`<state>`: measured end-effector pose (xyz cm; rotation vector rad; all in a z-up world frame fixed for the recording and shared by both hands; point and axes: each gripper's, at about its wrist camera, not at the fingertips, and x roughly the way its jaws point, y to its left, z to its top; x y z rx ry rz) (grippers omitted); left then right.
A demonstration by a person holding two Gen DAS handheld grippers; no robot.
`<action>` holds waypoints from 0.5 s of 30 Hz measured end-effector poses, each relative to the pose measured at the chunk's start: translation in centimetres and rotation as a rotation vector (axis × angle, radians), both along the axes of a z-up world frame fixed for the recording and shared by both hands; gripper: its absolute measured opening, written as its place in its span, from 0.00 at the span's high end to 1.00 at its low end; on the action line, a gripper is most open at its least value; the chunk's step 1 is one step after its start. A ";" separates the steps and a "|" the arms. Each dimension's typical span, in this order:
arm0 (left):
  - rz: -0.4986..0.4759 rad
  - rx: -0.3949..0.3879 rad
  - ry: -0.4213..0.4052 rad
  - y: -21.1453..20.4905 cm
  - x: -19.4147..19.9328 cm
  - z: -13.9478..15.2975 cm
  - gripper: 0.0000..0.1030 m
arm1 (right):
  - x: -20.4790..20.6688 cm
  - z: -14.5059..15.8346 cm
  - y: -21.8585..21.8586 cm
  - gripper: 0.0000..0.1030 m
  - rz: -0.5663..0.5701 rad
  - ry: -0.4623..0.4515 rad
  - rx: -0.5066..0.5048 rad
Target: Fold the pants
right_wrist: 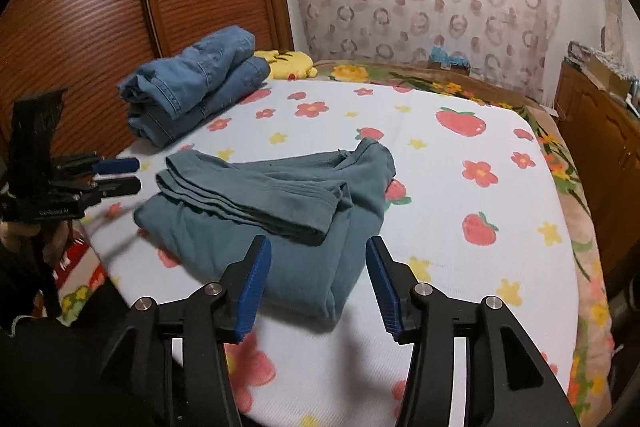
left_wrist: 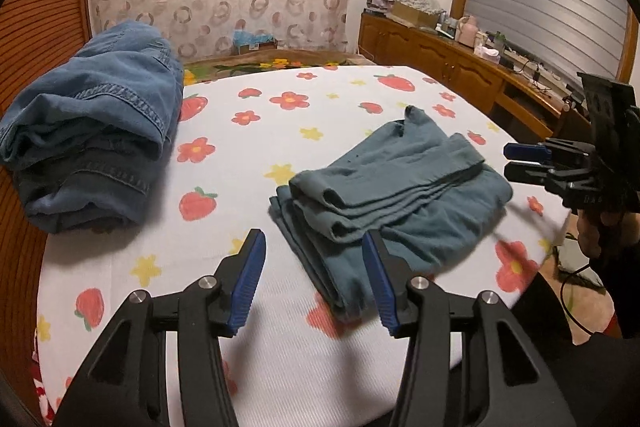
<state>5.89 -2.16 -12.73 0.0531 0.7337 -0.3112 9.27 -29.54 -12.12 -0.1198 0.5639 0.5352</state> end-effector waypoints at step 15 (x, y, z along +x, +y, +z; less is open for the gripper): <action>-0.074 0.115 0.091 -2.5 3.1 -2.8 0.50 | 4.3 -1.1 3.8 0.50 0.054 0.039 -0.142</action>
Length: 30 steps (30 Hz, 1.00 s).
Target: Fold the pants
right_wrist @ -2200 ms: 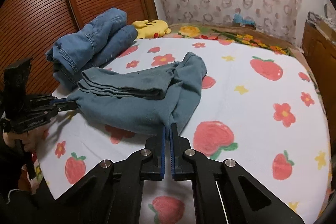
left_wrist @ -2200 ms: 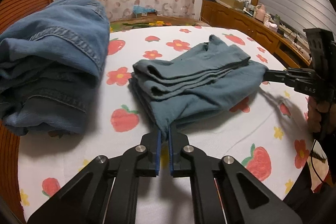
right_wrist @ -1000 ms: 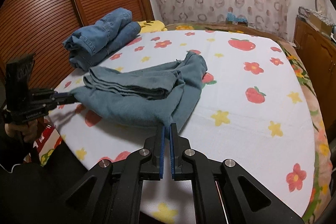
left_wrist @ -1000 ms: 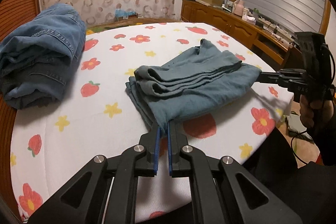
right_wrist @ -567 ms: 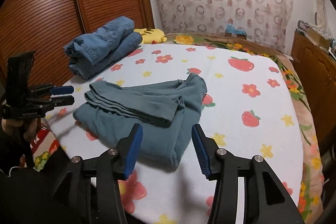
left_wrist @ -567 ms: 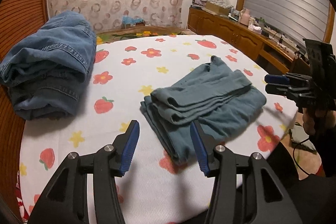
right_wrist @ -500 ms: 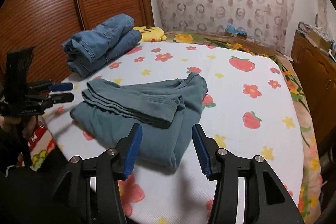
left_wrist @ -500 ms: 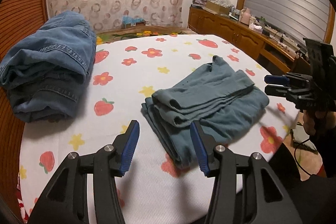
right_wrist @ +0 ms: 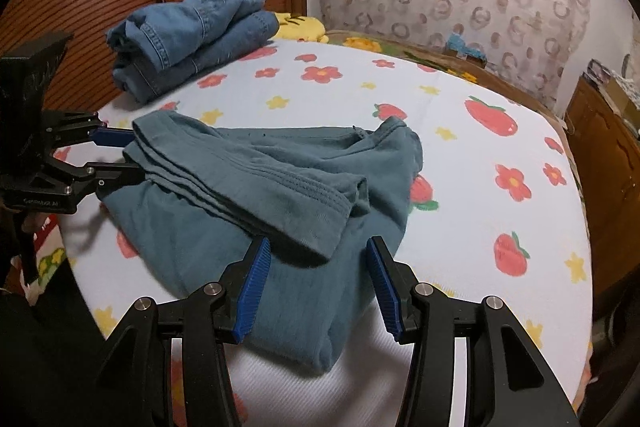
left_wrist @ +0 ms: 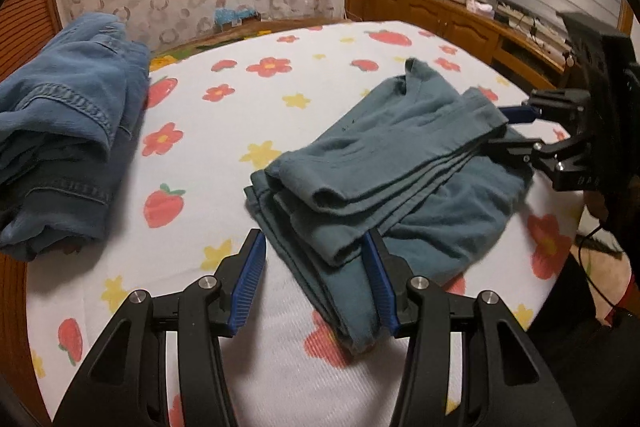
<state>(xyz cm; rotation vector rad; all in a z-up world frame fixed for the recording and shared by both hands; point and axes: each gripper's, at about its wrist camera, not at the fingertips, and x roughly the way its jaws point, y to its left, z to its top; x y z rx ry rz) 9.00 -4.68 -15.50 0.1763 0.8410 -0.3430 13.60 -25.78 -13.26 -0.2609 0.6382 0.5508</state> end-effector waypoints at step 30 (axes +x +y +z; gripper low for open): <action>0.058 -0.004 -0.033 -0.5 4.2 1.8 0.50 | 4.6 2.7 -0.4 0.49 -0.091 -0.044 0.134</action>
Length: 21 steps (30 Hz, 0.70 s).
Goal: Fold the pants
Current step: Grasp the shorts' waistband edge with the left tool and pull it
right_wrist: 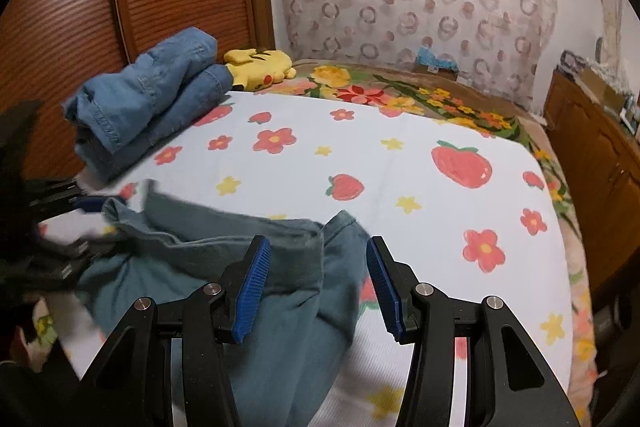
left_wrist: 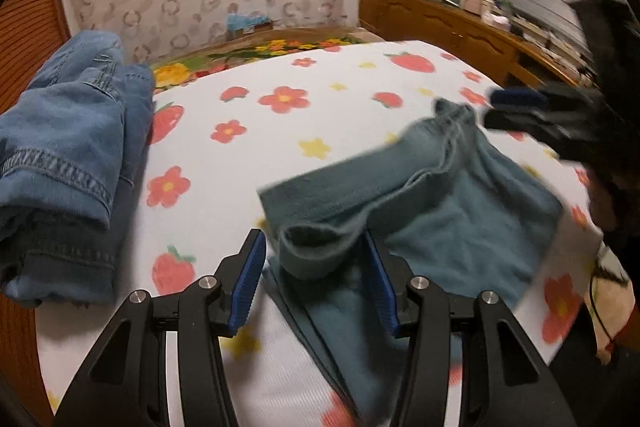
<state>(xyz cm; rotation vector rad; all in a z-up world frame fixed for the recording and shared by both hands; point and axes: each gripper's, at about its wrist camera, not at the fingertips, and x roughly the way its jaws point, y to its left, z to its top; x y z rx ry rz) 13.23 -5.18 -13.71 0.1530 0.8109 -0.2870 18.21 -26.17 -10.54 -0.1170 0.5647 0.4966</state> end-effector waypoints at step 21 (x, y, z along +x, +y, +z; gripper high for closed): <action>0.035 -0.024 0.020 1.3 0.4 -1.2 0.50 | 4.6 -0.9 -0.3 0.85 0.092 0.127 0.077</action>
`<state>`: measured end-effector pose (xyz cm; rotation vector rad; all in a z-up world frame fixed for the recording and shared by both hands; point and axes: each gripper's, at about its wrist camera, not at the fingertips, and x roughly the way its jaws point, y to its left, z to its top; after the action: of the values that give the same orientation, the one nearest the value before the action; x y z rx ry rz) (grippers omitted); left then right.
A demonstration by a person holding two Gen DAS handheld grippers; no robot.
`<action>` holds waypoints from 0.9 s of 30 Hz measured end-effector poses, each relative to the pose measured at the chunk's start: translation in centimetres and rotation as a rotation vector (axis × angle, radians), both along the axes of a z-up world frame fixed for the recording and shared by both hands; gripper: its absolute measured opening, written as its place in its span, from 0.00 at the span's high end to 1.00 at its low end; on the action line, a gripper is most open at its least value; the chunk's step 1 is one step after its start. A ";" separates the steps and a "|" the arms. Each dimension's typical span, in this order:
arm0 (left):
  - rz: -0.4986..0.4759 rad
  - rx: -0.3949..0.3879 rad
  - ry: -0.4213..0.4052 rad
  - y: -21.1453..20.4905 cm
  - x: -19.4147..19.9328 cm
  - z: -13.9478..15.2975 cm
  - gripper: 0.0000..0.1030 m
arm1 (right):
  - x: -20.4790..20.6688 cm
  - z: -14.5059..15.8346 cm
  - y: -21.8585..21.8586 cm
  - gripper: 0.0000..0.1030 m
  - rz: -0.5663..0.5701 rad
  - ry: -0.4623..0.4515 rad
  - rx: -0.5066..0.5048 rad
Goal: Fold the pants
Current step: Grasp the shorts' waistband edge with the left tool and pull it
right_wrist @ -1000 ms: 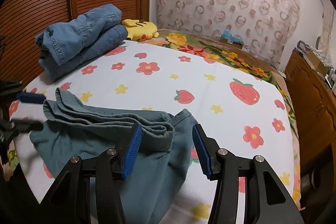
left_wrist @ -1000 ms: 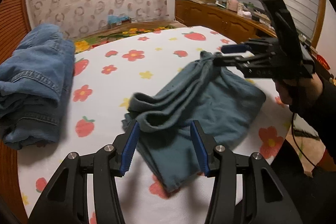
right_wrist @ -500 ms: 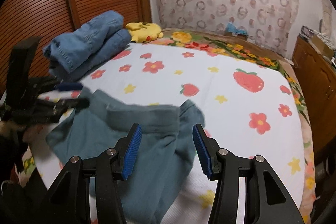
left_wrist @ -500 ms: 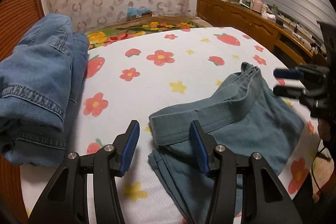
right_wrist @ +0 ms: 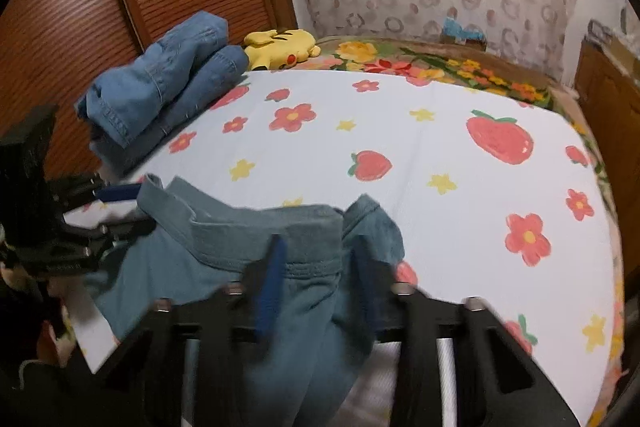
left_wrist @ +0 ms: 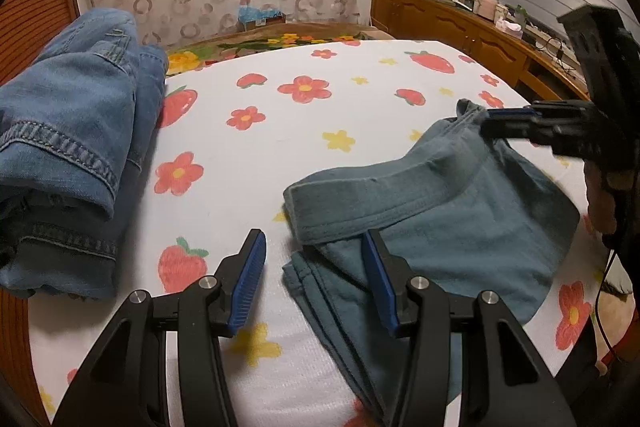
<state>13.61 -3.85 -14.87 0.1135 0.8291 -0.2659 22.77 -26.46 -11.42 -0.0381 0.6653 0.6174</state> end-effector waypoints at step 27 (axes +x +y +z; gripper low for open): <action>-0.048 -0.089 0.001 -0.3 -4.2 -0.3 0.77 | -2.6 -2.0 1.2 0.56 -0.077 -0.016 -0.110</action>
<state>9.41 -4.12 -15.20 0.0501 0.8154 -0.3477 20.15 -25.24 -13.46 -0.1191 0.6815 0.5052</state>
